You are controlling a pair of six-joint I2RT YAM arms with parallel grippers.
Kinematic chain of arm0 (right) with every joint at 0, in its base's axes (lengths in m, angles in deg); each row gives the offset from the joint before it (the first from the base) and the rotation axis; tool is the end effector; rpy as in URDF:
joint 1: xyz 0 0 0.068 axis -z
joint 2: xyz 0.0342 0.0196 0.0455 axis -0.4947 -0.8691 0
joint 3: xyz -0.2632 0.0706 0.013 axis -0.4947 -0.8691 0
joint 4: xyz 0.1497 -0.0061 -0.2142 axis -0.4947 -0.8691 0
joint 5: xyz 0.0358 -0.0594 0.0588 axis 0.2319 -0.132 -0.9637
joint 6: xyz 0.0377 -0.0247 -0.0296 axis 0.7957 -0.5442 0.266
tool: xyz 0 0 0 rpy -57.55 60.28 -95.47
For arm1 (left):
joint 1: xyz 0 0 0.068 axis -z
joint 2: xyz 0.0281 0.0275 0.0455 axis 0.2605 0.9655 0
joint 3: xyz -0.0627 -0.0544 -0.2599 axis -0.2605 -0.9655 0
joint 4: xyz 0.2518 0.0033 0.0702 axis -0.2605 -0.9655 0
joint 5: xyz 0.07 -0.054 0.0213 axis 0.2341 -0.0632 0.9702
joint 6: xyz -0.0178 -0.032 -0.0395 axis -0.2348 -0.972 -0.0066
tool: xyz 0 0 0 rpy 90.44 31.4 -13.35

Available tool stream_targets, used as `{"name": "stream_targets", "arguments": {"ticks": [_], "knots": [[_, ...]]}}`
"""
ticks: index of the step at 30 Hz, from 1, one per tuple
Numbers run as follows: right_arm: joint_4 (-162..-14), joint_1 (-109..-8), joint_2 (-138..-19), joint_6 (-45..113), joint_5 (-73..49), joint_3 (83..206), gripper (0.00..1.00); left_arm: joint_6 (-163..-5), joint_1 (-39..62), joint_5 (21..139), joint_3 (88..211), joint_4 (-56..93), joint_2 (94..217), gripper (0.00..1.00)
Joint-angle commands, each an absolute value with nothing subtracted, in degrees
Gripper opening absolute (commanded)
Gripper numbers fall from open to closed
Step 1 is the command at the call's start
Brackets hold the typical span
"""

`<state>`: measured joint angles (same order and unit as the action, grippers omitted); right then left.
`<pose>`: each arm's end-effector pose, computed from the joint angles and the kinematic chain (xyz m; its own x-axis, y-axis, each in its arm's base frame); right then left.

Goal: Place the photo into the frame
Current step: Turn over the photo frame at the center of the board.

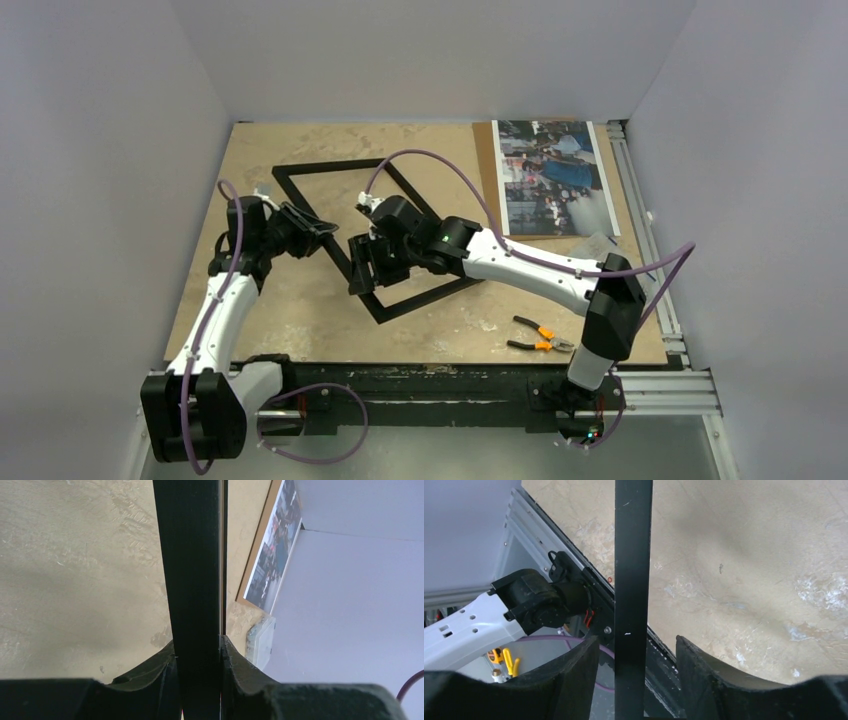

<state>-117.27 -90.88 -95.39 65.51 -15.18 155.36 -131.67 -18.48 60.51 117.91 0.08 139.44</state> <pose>0.1825 0.3459 0.3102 -0.8289 -0.2377 -0.5063 -0.5258 0.6400 0.5603 0.2238 -0.0035 0.2563 -0.5798 -0.7933 -0.1858 -0.3279 0.4359 -0.8381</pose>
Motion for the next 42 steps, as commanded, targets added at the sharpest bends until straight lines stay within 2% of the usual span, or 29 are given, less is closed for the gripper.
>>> {"name": "stream_targets", "arguments": {"ticks": [1,4,5,10,18,30,38,42], "knots": [[-118.9,-91.0,-92.9,63.9,-11.4,160.2,0.64,-129.0,-18.7,61.2,120.7,-0.7,137.6,0.00],[-120.7,-91.0,-92.2,62.6,-9.1,162.6,0.86,-129.4,-18.6,62.7,121.7,-2.4,136.7,0.00],[-120.9,-91.1,-91.7,62.1,-8.5,163.0,0.89,-129.3,-18.6,63.3,122.3,-3.4,136.5,0.00],[-122.5,-91.2,-89.4,59.2,-2.0,165.1,0.95,-128.3,-18.6,66.7,126.7,-10.5,135.1,0.00],[-130.6,-94.1,-92.7,54.1,11.5,175.2,0.95,-129.2,-18.6,71.3,132.8,-19.4,132.2,0.00],[-141.2,-108.5,-106.4,44.1,33.6,197.5,0.90,-128.8,-18.5,73.6,136.6,-25.6,132.6,0.00],[-139.6,-116.0,-112.3,36.8,44.9,200.1,0.83,-128.4,-18.5,72.1,137.1,-25.4,133.5,0.00],[-138.3,-118.4,-115.5,32.1,51.0,200.3,0.75,-128.2,-18.5,71.7,137.2,-25.3,133.5,0.00]]}}
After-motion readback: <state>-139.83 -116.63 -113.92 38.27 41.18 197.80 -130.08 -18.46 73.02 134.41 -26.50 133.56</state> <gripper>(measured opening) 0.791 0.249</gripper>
